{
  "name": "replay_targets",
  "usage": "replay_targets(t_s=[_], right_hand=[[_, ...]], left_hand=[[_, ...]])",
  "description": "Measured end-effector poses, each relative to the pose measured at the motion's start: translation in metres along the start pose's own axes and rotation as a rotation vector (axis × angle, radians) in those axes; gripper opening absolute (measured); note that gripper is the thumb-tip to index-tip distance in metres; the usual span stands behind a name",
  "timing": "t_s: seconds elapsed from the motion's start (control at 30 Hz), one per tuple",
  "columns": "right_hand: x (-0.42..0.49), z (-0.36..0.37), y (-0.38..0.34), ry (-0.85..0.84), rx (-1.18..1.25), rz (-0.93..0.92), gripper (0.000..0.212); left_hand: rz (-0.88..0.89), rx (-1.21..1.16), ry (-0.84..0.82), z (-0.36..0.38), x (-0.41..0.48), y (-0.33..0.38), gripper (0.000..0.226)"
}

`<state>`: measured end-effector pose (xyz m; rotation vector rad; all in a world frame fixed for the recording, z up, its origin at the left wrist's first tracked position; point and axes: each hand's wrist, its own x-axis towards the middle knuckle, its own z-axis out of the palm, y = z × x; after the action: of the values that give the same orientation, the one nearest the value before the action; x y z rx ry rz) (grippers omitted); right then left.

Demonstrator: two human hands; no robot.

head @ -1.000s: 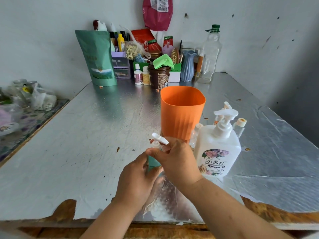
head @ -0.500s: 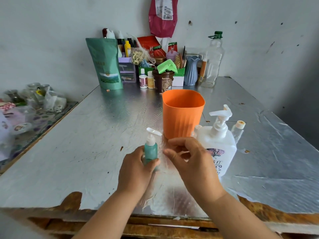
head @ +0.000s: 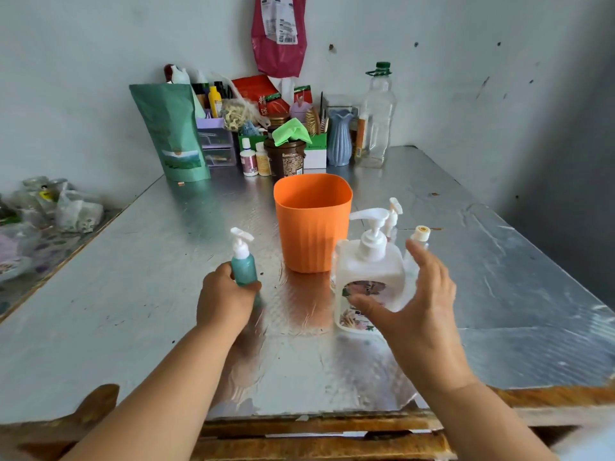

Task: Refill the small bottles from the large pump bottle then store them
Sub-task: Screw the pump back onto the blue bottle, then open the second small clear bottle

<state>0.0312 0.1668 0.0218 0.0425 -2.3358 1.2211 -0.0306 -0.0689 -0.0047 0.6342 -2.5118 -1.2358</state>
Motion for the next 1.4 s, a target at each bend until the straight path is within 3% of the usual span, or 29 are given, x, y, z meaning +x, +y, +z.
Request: replay_targets(t_s=[0.13,0.33,0.6,0.8,0.97,1.13,1.27,1.4], right_hand=[[0.006,0.007,0.010,-0.207,0.118,0.150,0.110],[0.018,0.013,0.024,-0.220,0.370,0.259,0.096],[0.031,-0.017,0.039,-0.036,0.289,0.287,0.078],[0.041,-0.048,0.058,0.050,0.272,0.318,0.076],[0.045,-0.059,0.066,0.042,0.244,0.318,0.079],[0.039,-0.057,0.067,0.041,0.213,0.308,0.068],[0.023,-0.050,0.063,0.163,0.067,0.348,0.098],[0.005,-0.045,0.053,0.322,0.008,0.245,0.093]], left_hand=[[-0.029,-0.083,0.122,0.006,-0.006,0.005,0.080],[0.039,-0.254,0.266,0.016,-0.029,0.014,0.050],[0.244,-0.267,0.080,0.029,-0.062,0.033,0.024],[0.366,-0.180,-0.110,0.048,-0.075,0.049,0.029],[0.302,-0.159,-0.160,0.064,-0.071,0.061,0.045],[0.179,-0.208,-0.161,0.082,-0.057,0.070,0.043],[0.099,-0.161,-0.134,0.095,-0.045,0.072,0.054],[0.101,-0.122,-0.154,0.098,-0.040,0.071,0.048]])
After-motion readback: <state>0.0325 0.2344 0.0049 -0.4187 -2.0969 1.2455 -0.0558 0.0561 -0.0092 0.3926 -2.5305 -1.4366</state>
